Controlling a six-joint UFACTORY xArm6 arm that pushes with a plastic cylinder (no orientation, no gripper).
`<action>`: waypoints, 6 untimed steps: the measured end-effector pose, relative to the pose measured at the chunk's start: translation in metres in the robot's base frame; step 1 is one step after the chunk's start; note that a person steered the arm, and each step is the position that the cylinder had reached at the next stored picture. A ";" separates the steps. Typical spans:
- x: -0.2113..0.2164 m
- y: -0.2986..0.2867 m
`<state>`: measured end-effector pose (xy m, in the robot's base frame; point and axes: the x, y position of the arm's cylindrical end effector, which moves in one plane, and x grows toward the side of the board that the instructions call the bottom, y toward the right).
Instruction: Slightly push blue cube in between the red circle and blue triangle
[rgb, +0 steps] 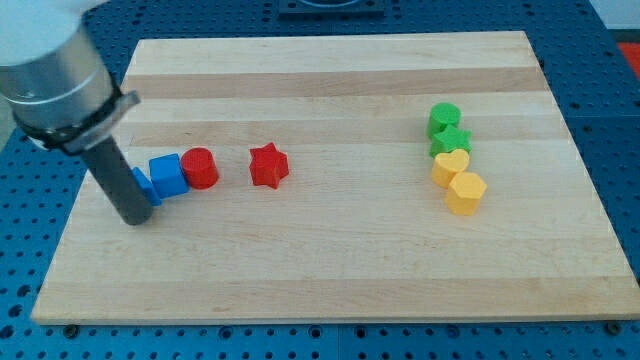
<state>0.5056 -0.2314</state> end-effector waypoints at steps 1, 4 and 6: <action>-0.010 -0.012; 0.001 -0.007; -0.010 0.053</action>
